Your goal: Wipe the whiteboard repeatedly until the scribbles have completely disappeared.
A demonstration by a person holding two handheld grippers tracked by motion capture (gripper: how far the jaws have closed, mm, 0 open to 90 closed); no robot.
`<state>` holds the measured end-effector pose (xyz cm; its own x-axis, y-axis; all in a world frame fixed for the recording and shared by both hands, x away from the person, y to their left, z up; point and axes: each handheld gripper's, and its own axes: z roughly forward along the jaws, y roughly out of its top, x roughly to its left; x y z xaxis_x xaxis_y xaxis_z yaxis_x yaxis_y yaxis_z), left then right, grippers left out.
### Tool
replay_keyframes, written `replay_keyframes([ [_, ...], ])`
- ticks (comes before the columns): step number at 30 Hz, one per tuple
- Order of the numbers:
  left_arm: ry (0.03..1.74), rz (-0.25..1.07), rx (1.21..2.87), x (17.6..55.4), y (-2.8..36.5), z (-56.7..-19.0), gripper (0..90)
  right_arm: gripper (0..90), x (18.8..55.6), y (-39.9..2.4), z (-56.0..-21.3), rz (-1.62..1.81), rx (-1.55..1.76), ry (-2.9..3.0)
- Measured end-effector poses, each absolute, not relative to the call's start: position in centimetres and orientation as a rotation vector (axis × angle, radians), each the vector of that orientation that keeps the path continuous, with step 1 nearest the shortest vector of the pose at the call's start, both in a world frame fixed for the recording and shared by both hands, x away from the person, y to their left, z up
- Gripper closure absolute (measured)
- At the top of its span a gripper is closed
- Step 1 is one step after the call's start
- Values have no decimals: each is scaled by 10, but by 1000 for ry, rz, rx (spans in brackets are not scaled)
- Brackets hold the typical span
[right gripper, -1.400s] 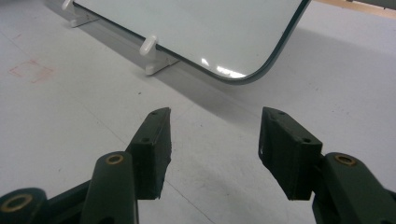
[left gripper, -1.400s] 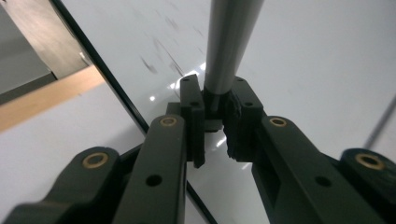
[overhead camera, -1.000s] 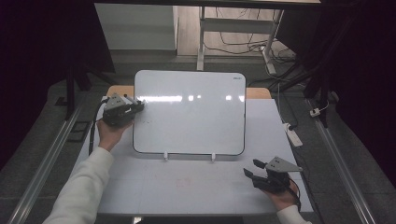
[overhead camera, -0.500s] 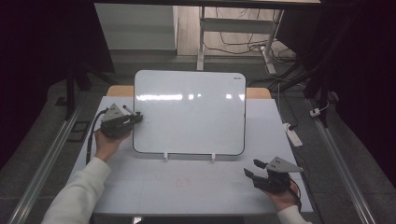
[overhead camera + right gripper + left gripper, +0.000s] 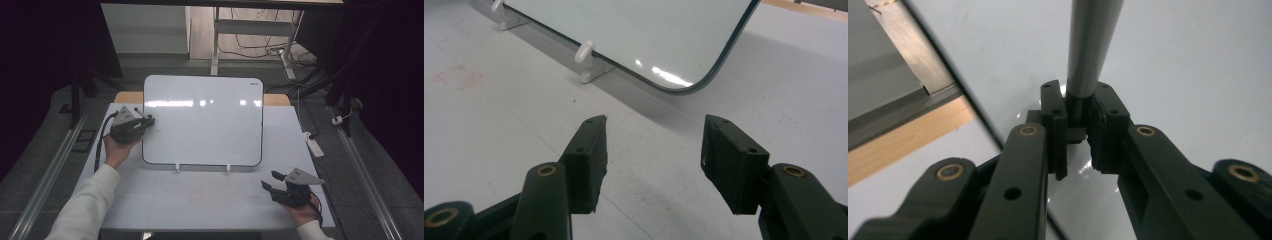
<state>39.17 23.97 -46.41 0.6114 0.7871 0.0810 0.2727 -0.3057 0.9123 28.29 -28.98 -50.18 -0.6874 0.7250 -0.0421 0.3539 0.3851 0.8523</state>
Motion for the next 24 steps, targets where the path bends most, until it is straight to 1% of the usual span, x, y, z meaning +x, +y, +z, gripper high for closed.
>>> replay_keyframes([
  [3, 828, 681, 1871, 402, 228, -457, 777, 438, 283, -289, -502, 1225, 931, 2243],
  [5, 851, 696, 1858, 413, 228, -447, 777, 438, 284, -288, -503, 1224, 932, 2245],
  [8, 890, 663, 1834, 419, 232, -442, 777, 438, 284, -288, -503, 1222, 931, 2247],
  [10, 867, 671, 1877, 412, 229, -446, 777, 437, 283, -288, -503, 1229, 928, 2248],
  [16, 779, 599, 1971, 378, 226, -475, 777, 437, 282, -290, -503, 1230, 926, 2247],
  [18, 767, 600, 1983, 377, 227, -475, 777, 437, 282, -291, -501, 1236, 928, 2238],
  [20, 778, 620, 1971, 386, 229, -469, 777, 437, 281, -291, -500, 1239, 927, 2231],
  [24, 818, 641, 1914, 415, 229, -445, 777, 437, 281, -291, -499, 1238, 925, 2227],
])
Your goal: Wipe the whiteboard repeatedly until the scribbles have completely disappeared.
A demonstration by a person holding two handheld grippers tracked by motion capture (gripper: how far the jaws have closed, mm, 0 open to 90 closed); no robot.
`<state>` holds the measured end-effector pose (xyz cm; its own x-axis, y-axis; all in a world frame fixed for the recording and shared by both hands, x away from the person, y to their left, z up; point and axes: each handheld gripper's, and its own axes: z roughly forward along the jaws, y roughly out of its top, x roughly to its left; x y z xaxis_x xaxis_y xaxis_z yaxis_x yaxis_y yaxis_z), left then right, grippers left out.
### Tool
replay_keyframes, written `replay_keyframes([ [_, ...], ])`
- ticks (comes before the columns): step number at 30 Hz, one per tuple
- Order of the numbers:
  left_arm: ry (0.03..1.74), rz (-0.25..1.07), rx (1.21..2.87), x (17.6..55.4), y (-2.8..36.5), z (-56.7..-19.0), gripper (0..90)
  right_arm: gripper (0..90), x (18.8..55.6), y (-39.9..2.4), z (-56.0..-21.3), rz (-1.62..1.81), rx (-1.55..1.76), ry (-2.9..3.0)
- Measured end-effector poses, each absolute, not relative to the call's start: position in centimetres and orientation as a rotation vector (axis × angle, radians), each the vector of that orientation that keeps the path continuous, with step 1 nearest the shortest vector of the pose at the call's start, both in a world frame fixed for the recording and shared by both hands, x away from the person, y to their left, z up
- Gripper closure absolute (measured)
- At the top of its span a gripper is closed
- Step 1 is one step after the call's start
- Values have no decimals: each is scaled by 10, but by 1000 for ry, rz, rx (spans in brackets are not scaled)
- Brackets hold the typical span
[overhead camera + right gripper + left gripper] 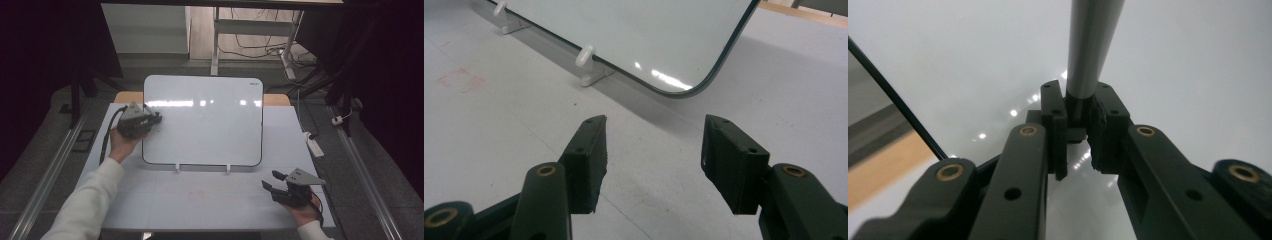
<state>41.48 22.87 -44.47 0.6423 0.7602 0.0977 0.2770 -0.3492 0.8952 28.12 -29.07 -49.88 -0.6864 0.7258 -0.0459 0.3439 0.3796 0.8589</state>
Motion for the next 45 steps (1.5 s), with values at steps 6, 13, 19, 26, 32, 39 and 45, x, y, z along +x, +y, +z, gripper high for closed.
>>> replay_keyframes([
  [6, 786, 627, 1957, 404, 222, -453, 777, 436, 281, -290, -499, 1243, 921, 2228],
  [13, 757, 598, 2008, 380, 224, -472, 777, 435, 281, -289, -499, 1236, 917, 2234],
  [19, 774, 629, 1990, 381, 234, -471, 777, 435, 282, -291, -499, 1239, 929, 2221],
  [26, 833, 680, 1888, 418, 236, -443, 777, 435, 281, -289, -499, 1234, 922, 2228],
  [32, 827, 651, 1906, 401, 240, -458, 778, 435, 281, -290, -501, 1234, 927, 2233],
  [39, 802, 619, 1948, 369, 249, -483, 777, 435, 281, -290, -500, 1235, 921, 2232],
  [45, 891, 682, 1868, 397, 254, -456, 777, 435, 281, -288, -499, 1231, 919, 2233],
])
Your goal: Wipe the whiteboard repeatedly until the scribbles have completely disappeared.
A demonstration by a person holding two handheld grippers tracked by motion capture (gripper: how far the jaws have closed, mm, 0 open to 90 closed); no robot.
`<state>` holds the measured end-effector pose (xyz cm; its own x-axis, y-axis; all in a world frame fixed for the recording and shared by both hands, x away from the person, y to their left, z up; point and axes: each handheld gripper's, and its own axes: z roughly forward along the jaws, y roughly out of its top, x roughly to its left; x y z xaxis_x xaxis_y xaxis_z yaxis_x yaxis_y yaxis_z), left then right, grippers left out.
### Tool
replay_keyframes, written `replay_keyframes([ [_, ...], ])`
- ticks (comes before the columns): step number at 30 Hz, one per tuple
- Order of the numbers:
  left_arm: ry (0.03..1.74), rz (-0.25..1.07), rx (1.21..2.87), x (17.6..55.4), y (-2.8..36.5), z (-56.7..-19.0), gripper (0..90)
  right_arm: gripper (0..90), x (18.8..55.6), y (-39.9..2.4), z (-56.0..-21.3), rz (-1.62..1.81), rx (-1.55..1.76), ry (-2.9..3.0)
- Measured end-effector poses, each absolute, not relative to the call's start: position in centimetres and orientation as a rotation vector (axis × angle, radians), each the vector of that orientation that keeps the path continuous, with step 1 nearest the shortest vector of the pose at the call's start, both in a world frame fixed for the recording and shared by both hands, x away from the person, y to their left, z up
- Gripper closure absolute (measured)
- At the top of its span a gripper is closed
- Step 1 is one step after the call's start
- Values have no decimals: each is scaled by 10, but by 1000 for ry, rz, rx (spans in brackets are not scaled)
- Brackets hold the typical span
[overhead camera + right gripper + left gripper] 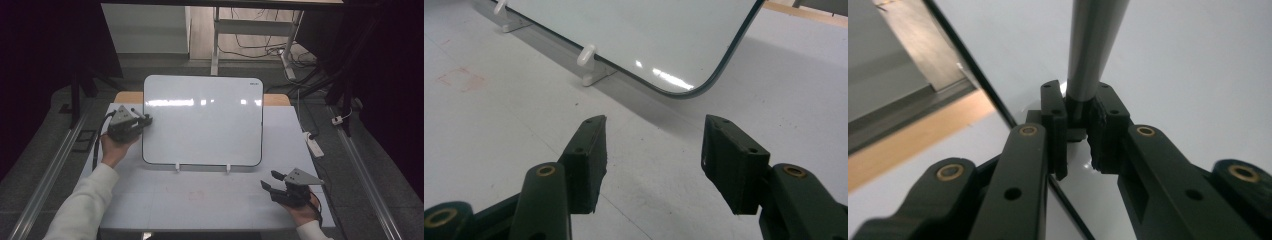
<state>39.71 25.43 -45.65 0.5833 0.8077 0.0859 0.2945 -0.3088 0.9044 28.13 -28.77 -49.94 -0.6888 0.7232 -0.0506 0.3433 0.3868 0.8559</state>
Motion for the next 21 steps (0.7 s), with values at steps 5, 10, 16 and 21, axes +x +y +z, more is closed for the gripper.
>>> replay_keyframes([
  [5, 896, 613, 1882, 390, 242, -456, 777, 435, 281, -287, -497, 1237, 911, 2228],
  [10, 786, 462, 1921, 363, 205, -454, 777, 435, 280, -279, -492, 1246, 879, 2219],
  [16, 707, 297, 1965, 341, 170, -447, 777, 435, 276, -264, -481, 1277, 821, 2195],
  [21, 693, 187, 1978, 328, 154, -448, 777, 436, 271, -247, -466, 1323, 765, 2163],
])
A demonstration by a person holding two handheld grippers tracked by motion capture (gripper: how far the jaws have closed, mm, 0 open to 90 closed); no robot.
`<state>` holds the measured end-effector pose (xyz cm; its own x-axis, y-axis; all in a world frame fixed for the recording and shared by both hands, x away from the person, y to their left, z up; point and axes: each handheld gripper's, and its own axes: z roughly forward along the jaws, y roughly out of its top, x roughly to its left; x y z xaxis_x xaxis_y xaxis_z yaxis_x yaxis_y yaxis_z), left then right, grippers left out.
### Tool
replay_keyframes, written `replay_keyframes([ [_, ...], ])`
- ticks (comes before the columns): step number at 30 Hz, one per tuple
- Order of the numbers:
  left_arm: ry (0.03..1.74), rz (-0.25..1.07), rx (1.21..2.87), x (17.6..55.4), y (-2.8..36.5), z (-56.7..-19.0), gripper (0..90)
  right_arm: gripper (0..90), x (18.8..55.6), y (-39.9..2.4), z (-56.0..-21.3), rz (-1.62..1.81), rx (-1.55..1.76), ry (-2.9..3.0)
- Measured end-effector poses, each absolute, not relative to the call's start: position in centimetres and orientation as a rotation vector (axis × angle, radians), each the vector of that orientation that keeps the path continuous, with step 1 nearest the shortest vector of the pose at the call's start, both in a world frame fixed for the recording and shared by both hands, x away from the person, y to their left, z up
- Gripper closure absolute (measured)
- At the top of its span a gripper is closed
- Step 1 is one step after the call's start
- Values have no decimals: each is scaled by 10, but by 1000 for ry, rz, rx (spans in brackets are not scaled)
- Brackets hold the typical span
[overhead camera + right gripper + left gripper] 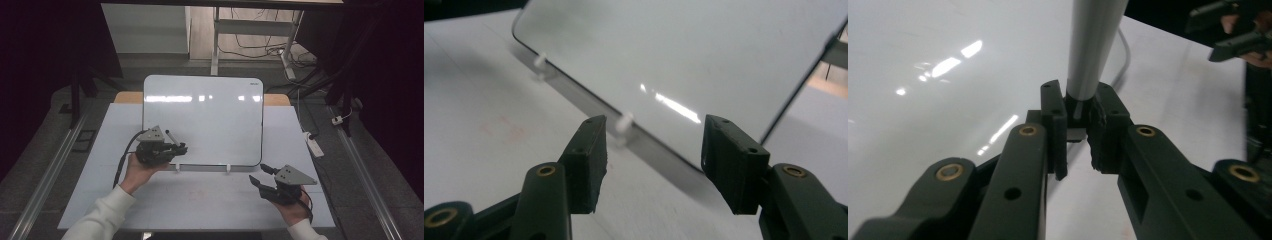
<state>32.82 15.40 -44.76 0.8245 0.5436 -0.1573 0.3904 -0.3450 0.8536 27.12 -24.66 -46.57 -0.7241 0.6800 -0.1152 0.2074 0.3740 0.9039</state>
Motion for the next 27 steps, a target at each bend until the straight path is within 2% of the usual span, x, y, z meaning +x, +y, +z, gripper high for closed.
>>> replay_keyframes([
  [14, 688, 19, 2083, 324, 107, -465, 776, 477, 272, -172, -439, 1376, 638, 2156],
  [22, 688, 4, 2112, 324, 85, -471, 775, 506, 276, -134, -442, 1371, 656, 2152],
  [27, 685, 18, 2131, 322, 74, -473, 775, 581, 279, -120, -448, 1360, 691, 2148],
])
